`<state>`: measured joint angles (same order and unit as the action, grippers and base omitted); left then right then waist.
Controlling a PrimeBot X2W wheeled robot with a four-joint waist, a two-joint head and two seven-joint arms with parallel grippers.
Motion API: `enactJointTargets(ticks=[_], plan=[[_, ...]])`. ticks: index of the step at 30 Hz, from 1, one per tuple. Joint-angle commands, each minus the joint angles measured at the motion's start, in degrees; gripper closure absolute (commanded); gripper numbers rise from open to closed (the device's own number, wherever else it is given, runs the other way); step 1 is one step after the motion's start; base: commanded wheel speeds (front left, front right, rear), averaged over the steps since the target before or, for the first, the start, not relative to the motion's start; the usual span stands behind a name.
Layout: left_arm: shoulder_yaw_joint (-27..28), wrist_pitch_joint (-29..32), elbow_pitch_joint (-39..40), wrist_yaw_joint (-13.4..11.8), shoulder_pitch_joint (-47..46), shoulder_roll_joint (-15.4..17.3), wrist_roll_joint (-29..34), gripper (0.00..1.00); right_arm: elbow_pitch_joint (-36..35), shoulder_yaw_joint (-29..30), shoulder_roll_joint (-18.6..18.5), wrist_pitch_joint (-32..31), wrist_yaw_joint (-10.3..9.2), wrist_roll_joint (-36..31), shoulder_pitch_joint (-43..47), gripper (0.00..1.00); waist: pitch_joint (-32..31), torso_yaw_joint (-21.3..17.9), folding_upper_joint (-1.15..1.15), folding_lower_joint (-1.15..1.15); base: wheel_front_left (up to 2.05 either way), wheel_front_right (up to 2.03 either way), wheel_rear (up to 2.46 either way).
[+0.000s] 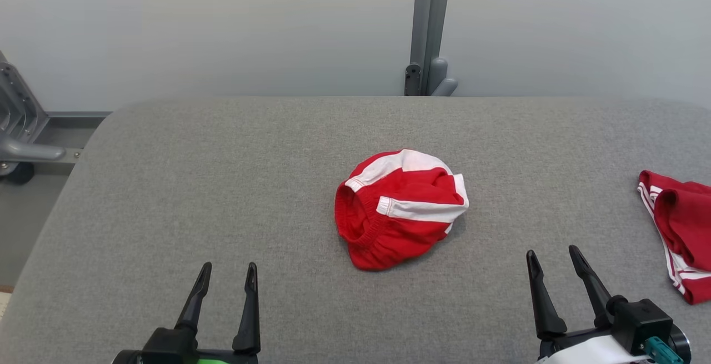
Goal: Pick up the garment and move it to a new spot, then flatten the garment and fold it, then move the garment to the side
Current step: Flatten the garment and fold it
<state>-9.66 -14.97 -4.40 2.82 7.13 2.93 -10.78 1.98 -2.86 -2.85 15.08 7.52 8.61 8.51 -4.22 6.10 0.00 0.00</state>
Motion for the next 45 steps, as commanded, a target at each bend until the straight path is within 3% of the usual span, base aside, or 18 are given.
enactJointTargets(ticks=[1, 35, 45], plan=[[-0.1, -0.2, -0.2, -0.3, 0.9, 0.0, 0.0, 0.00, 0.2, 0.0, -0.1, 0.2, -0.07, -0.2, 0.8, 0.00, -0.5, -0.2, 0.00, 0.00, 0.00, 0.00, 0.00], [-0.3, -0.2, -1.6, 0.0, -0.7, 0.0, -0.4, 0.00, -0.1, 0.1, -0.1, 0.2, -0.08, -0.6, 1.0, 0.00, -0.1, 0.1, 0.00, 0.00, 0.00, 0.00, 0.00], [-7.5, -0.2, -9.7, 4.1, -10.8, 0.0, -4.4, 0.00, 0.3, -1.2, -0.2, 0.2, -0.08, -1.3, -1.5, 0.00, 3.6, -1.6, 0.00, 0.00, 0.00, 0.00, 0.00]])
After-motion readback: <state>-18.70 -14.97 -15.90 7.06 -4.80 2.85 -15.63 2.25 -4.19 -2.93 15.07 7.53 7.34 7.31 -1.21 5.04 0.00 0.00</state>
